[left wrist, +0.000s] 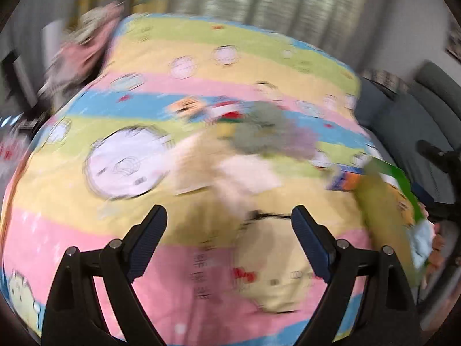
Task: Organize soft objects
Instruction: 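Move the right gripper back over the quilt and grasp the cream fuzzy cloth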
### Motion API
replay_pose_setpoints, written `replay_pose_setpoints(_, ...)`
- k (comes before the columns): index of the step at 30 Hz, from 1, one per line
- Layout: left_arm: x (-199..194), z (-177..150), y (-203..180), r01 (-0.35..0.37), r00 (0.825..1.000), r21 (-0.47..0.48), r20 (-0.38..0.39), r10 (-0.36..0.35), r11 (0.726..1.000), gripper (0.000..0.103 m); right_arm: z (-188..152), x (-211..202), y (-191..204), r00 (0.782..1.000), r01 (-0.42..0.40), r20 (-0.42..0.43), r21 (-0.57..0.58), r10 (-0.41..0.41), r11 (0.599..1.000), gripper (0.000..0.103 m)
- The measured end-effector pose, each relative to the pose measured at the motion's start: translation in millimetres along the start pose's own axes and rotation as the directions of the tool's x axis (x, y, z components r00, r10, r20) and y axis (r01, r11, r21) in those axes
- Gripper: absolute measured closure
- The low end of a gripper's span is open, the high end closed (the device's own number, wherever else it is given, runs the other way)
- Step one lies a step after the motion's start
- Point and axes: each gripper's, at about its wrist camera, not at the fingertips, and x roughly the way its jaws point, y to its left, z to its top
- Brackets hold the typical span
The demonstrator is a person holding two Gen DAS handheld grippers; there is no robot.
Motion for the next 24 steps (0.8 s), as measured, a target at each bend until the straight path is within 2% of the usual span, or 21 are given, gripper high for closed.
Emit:
replay_pose_setpoints(3, 12, -9, 29, -0.062, 0.997, -0.072, -0.042, 0.059, 0.995, 0.015, -17, 35, 41, 0.989, -0.105, -0.115, -0.065, 0.097, 0.992, 0.000)
replay_pose_setpoints(6, 12, -8, 45, -0.097, 0.994, -0.099, -0.050, 0.093, 0.990, 0.015, -39, 71, 81, 0.973, -0.134, -0.206, -0.136, 0.104, 0.982, 0.000)
replay_pose_setpoints(10, 5, -7, 55, -0.093, 0.995, -0.120, -0.046, 0.088, 0.988, 0.015, -70, 120, 125, 0.953, -0.112, -0.300, -0.232, 0.039, 0.966, 0.000)
replay_pose_setpoints(13, -1, -7, 62, -0.119, 0.993, -0.096, -0.026, 0.117, 0.988, 0.015, -97, 157, 148, 0.934, -0.105, -0.356, -0.290, -0.006, 0.951, 0.000)
replay_pose_setpoints(16, -8, -6, 69, -0.143, 0.990, -0.099, -0.002, 0.143, 0.985, 0.015, -120, 186, 163, 0.934, -0.029, -0.336, -0.415, -0.124, 0.909, 0.000)
replay_pose_setpoints(17, -8, -6, 71, -0.146, 0.989, -0.102, -0.001, 0.146, 0.984, 0.015, -129, 197, 165, 0.928, -0.005, -0.335, -0.452, -0.164, 0.892, 0.000)
replay_pose_setpoints(19, -9, -6, 77, -0.142, 0.990, -0.114, -0.004, 0.143, 0.983, 0.015, -140, 215, 166, 0.911, -0.013, -0.369, -0.478, -0.187, 0.878, 0.000)
replay_pose_setpoints(20, -9, -5, 78, -0.139, 0.990, -0.121, -0.004, 0.140, 0.983, 0.015, -142, 218, 164, 0.908, -0.012, -0.373, -0.480, -0.192, 0.877, 0.006)
replay_pose_setpoints(21, -9, -4, 80, -0.135, 0.991, -0.129, -0.004, 0.135, 0.982, 0.015, -144, 220, 163, 0.915, 0.002, -0.351, -0.490, -0.200, 0.872, 0.012)
replay_pose_setpoints(22, -10, -3, 83, -0.131, 0.991, -0.140, -0.003, 0.132, 0.982, 0.015, -147, 219, 163, 0.921, 0.024, -0.323, -0.510, -0.218, 0.860, 0.027)
replay_pose_setpoints(23, -10, -1, 83, -0.130, 0.991, -0.144, -0.003, 0.131, 0.981, 0.015, -149, 219, 164, 0.920, 0.054, -0.298, -0.544, -0.253, 0.837, 0.049)
replay_pose_setpoints(24, -11, -1, 85, -0.129, 0.991, -0.149, 0.000, 0.130, 0.980, 0.015, -149, 216, 165, 0.921, 0.079, -0.272, -0.571, -0.280, 0.817, 0.060)
